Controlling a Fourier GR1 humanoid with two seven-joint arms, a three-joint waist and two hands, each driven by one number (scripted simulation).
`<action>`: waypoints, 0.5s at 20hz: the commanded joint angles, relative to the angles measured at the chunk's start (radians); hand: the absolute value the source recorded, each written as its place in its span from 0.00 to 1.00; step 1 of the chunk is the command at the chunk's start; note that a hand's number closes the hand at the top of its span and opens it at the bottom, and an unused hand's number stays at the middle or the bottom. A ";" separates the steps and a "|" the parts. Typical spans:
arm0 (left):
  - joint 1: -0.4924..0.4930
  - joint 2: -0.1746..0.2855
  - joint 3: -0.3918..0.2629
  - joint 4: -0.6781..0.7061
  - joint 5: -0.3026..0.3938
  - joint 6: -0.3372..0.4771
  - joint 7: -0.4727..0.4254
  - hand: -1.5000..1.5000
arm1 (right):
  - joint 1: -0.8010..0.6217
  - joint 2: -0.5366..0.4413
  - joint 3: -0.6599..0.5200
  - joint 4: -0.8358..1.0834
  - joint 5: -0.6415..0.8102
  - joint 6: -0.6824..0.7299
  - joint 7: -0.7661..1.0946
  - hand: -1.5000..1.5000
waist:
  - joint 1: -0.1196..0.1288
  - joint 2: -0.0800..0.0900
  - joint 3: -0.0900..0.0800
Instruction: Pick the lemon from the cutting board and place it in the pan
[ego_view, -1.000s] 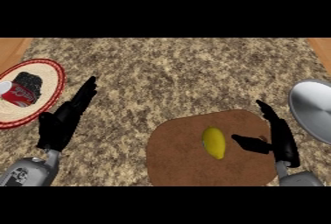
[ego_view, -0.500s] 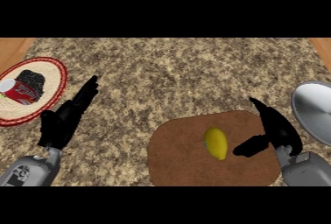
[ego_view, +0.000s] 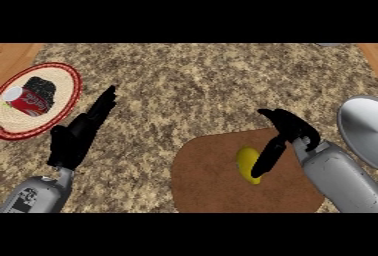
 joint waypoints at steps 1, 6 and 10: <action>-0.020 0.006 0.026 -0.008 0.009 -0.008 0.022 0.50 | -0.091 0.039 0.025 0.066 -0.089 0.138 0.236 0.00 | -0.009 -0.001 0.001; 0.036 -0.004 0.011 0.007 -0.006 -0.024 -0.026 0.50 | -0.190 0.108 0.103 0.168 -0.065 0.090 0.284 0.00 | 0.001 0.000 0.000; 0.034 -0.011 0.018 0.012 -0.028 0.000 -0.003 0.50 | -0.177 0.092 0.137 0.155 -0.085 0.092 0.316 0.00 | -0.020 -0.005 0.001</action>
